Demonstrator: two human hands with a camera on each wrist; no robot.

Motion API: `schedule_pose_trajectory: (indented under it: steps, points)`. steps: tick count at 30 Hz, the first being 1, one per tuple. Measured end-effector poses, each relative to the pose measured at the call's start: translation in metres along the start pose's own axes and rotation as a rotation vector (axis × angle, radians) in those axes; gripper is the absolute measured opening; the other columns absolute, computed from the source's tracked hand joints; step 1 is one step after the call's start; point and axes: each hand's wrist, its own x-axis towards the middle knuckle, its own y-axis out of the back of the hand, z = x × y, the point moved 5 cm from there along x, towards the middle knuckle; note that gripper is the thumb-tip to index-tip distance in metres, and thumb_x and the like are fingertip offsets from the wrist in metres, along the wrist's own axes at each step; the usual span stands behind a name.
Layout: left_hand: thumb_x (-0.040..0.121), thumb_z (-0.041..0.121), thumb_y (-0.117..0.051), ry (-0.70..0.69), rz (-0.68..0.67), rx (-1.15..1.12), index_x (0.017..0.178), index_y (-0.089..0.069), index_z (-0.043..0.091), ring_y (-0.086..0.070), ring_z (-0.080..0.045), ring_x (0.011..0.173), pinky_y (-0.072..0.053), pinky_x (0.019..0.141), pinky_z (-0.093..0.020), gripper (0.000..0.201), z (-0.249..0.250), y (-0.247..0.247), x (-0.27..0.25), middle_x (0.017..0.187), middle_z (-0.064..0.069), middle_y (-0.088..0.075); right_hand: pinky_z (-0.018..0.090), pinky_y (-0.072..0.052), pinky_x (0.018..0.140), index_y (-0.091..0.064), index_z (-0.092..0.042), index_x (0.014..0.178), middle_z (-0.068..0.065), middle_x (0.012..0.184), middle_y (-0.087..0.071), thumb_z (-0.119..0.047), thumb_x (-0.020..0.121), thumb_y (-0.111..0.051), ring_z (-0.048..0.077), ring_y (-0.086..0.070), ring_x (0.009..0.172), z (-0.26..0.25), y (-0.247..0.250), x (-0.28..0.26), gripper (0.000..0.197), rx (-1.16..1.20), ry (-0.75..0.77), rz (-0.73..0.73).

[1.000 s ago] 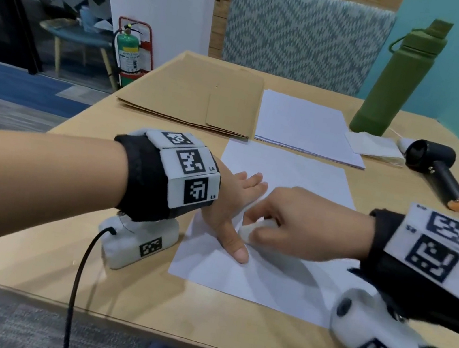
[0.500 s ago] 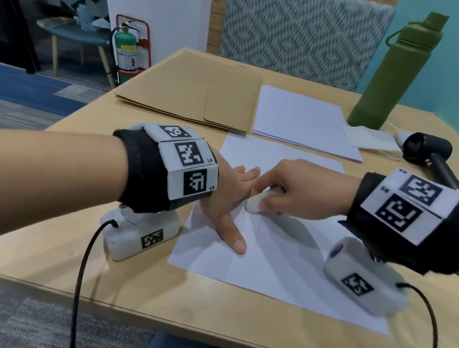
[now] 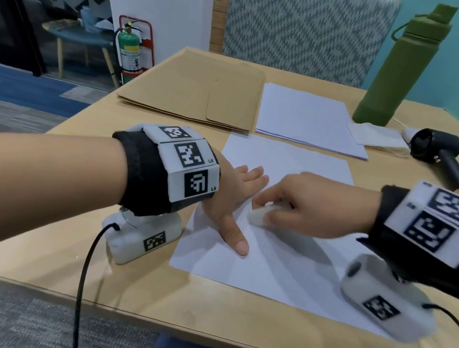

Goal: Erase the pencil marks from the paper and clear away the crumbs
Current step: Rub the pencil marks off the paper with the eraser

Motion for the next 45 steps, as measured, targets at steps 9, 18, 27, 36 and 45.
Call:
schedule_pose_trajectory:
  steps: [9,18,27,36,45]
  points:
    - [0.071,0.068,-0.059,-0.004,0.0,-0.022,0.146,0.025,0.024,0.014,-0.017,0.146,-0.005,0.119,-0.047,0.122,0.0,0.0,0.0,0.156,0.004,0.025,0.006,-0.036,0.054,-0.069,-0.02,0.106,-0.011,0.054,-0.046,-0.033,0.091,-0.054,0.002,-0.047,0.055,0.009,0.009,0.007,0.025,0.004,-0.064,0.081]
    - [0.07,0.07,-0.058,0.014,-0.013,0.01,0.146,0.026,0.022,0.013,-0.015,0.146,-0.006,0.119,-0.046,0.123,0.0,0.0,0.0,0.155,0.005,0.026,0.004,-0.037,0.056,-0.071,-0.024,0.097,-0.01,0.058,-0.054,-0.035,0.088,-0.058,-0.001,-0.047,0.054,0.008,0.005,0.005,0.019,0.074,0.001,-0.086]
    - [0.069,0.072,-0.056,0.031,-0.038,0.044,0.144,0.03,0.02,0.014,-0.012,0.146,-0.008,0.119,-0.046,0.125,0.0,0.0,0.001,0.153,0.007,0.03,0.01,-0.033,0.051,-0.07,-0.02,0.093,-0.008,0.058,-0.046,-0.033,0.09,-0.055,0.007,-0.038,0.053,0.002,-0.008,-0.013,0.02,0.135,0.073,-0.22]
    - [0.07,0.071,-0.056,0.037,-0.041,0.046,0.144,0.03,0.019,0.015,-0.013,0.146,-0.007,0.119,-0.046,0.124,0.002,0.001,-0.001,0.153,0.006,0.03,0.006,-0.035,0.051,-0.068,-0.023,0.108,-0.019,0.044,-0.049,-0.026,0.09,-0.052,-0.003,-0.047,0.05,0.007,-0.007,-0.01,0.025,0.04,0.047,-0.093]
    - [0.07,0.068,-0.06,0.007,-0.024,0.005,0.145,0.029,0.025,0.015,-0.014,0.146,-0.005,0.119,-0.046,0.124,0.002,0.001,-0.001,0.155,0.006,0.027,0.005,-0.037,0.053,-0.069,-0.024,0.107,-0.011,0.052,-0.046,-0.031,0.091,-0.055,0.003,-0.047,0.053,0.016,0.008,0.005,0.023,0.006,-0.011,0.09]
